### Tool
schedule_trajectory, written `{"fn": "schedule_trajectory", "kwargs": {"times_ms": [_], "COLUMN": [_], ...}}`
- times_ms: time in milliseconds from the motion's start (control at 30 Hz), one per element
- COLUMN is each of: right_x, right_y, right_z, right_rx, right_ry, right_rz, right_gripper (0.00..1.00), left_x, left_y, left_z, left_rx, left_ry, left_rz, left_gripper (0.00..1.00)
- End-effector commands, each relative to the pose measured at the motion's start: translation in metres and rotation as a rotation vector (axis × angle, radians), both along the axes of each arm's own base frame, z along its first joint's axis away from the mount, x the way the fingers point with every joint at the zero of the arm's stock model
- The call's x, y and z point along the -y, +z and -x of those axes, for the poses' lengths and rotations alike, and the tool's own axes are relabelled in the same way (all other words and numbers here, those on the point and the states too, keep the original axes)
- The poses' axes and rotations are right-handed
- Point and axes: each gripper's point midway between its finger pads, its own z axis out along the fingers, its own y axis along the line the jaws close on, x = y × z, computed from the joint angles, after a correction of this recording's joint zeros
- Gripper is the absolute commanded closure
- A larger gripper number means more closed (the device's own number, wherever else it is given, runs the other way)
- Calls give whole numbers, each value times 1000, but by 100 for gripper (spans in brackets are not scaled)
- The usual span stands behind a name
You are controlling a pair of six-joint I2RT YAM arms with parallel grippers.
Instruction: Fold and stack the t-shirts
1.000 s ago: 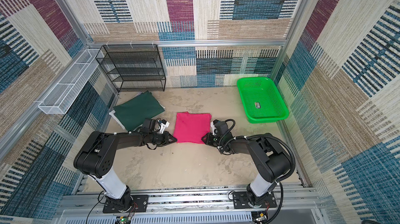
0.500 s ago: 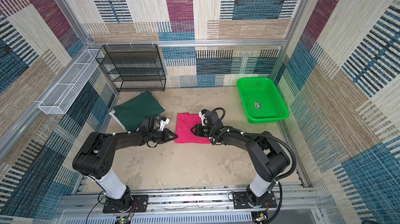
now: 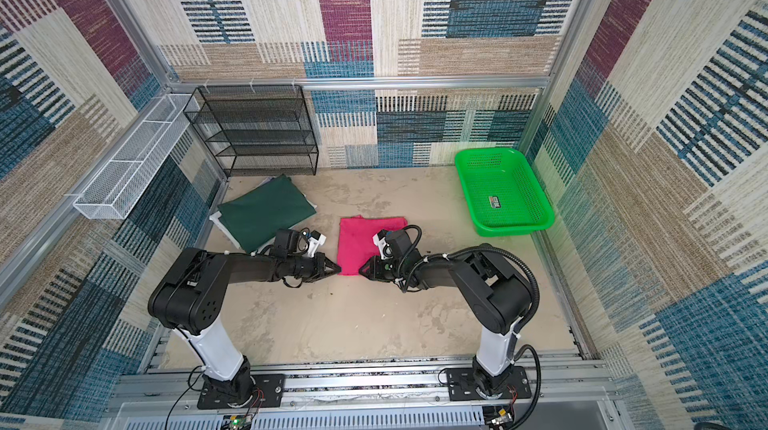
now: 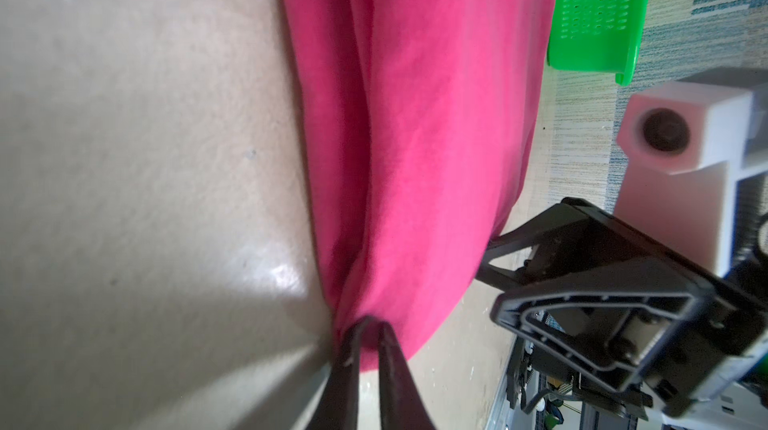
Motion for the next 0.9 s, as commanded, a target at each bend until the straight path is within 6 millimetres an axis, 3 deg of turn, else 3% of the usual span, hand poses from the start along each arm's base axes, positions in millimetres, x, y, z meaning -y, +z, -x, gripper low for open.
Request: {"fn": "schedule_trajectory", "kwargs": {"times_ms": [0,167,433,567,667,867], "right_x": [0,3,1,7,23,56], "right_y": [-4,4,53,66,70,75], "right_z": [0,3,-19,-48,-78,-137], "right_rx": [2,7,116,170,208,276], "right_ry": [-7,-2,12,-15,-72,-166], "right_rz": [-7,3,54,57,66,75], "right_gripper": [67,66,65,65,64,64], "left_x": [-4,-3,0,9,14,23], "left_y": [-2,12,54,70,78,71], "left_z": [3,3,-20,-51,-79,-132], "left_rx": [-11,5,108,164,203,249], "left_ry": [-4,-22,-40,-25,3,34], "left_rz": [-33,-38,-49,-23,-13,-32], "left_gripper": [86,85,79,78,79,78]}}
